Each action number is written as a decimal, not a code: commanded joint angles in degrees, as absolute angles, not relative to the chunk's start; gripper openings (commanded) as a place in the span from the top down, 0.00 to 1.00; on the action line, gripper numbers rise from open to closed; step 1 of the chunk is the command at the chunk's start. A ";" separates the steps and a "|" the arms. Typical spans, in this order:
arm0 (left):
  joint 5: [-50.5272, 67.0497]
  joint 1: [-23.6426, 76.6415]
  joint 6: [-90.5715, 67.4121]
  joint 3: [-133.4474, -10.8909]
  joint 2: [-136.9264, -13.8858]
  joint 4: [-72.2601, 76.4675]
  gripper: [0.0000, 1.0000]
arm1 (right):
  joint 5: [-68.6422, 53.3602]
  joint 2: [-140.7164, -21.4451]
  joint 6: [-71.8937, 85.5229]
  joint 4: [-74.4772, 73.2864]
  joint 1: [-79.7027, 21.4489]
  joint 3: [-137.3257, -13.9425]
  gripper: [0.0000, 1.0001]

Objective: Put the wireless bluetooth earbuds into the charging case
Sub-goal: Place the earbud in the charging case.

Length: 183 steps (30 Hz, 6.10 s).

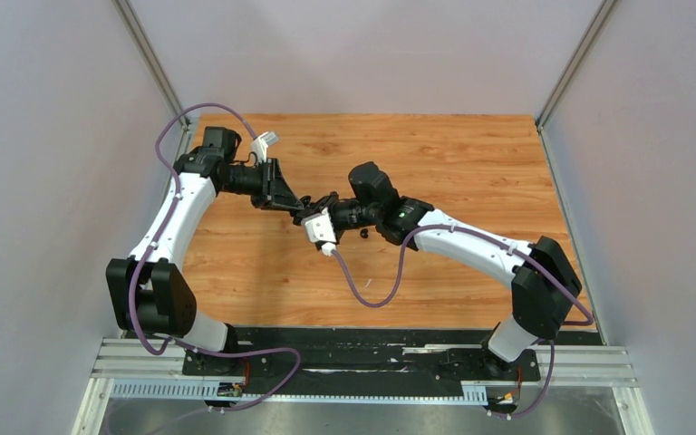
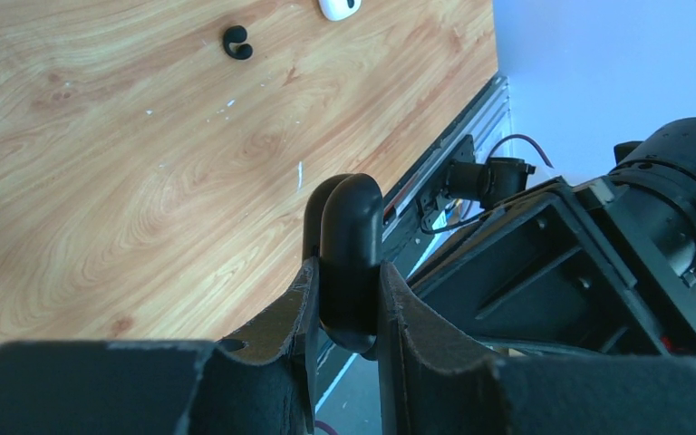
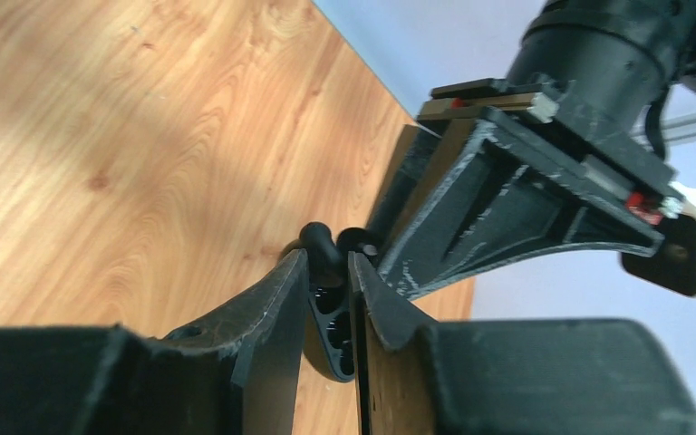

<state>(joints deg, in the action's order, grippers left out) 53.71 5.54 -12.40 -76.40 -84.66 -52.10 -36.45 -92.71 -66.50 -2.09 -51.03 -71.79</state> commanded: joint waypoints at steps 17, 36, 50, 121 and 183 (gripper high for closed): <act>60.40 6.33 -11.65 -76.91 -82.41 -52.99 1.00 | -40.51 -95.41 -63.20 -11.80 -50.41 -77.96 1.00; 56.37 6.34 -8.54 -77.81 -83.53 -55.20 1.00 | -43.78 -92.80 -59.43 -15.41 -48.56 -82.54 1.00; 54.95 6.34 -6.44 -78.52 -83.91 -56.73 1.00 | -45.24 -92.93 -60.05 -17.48 -47.40 -84.84 1.00; 56.22 7.37 -3.35 -78.76 -83.51 -57.39 1.00 | -44.65 -97.47 -75.76 -33.17 -48.60 -93.42 1.00; 50.23 8.75 11.92 -82.59 -84.01 -64.98 1.00 | -35.75 -90.48 -46.66 -31.47 -34.49 -69.25 0.57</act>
